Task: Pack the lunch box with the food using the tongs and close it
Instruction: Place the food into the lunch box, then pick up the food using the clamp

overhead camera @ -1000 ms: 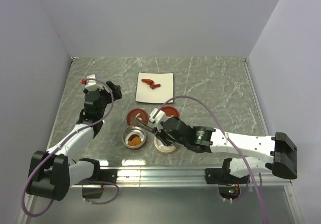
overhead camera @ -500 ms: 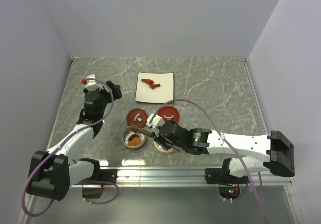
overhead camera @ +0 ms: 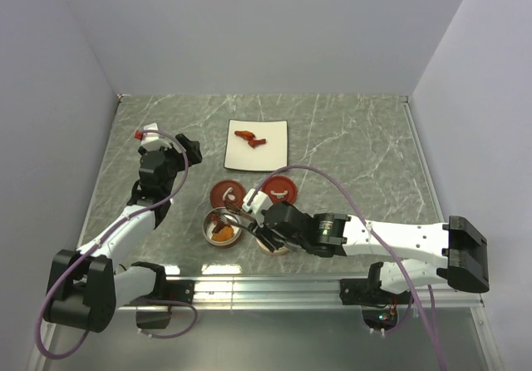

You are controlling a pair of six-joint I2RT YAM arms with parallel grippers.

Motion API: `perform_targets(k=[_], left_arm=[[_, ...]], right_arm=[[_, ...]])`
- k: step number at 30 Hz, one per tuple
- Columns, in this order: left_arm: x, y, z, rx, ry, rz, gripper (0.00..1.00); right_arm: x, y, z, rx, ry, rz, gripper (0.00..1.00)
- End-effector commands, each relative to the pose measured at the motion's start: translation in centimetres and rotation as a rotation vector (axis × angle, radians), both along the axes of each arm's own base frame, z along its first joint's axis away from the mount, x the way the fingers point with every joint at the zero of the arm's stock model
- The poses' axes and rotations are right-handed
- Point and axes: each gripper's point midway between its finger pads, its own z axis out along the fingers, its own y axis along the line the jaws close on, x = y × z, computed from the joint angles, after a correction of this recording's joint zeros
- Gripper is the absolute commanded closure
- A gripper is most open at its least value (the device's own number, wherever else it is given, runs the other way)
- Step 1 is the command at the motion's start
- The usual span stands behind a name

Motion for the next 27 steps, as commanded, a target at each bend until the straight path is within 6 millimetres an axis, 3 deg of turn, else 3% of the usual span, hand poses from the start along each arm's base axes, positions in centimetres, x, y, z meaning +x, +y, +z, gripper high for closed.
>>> perform_targets(k=[1, 7, 11, 14, 22, 27], left_arm=[[0.0, 0.0, 1.7, -0.014, -0.063, 0.004, 0.01], [0.1, 0.0, 1.8, -0.013, -0.065, 0.004, 0.00], [0.1, 0.0, 1.7, -0.013, -0.064, 0.004, 0.01], [0.1, 0.1, 1.8, -0.010, -0.065, 0.007, 0.01], [0.1, 0.2, 1.7, -0.007, -0.062, 0.013, 0.01], [0.1, 0.1, 1.7, -0.009, -0.064, 0.011, 0.01]], right_arm=[[0.7, 1.1, 2.4, 0.061, -0.043, -0.020, 0.50], [1.6, 0.9, 3.7, 0.087, -0.092, -0.055, 0.50], [3.5, 0.6, 4.9, 0.095, -0.153, -0.095, 0.49], [5.6, 0.2, 4.8, 0.081, -0.162, -0.129, 0.49], [14.1, -2.4, 5.1, 0.081, -0.209, -0.283, 0.49], [18.4, -2.6, 4.8, 0.066, -0.217, -0.299, 0.49]])
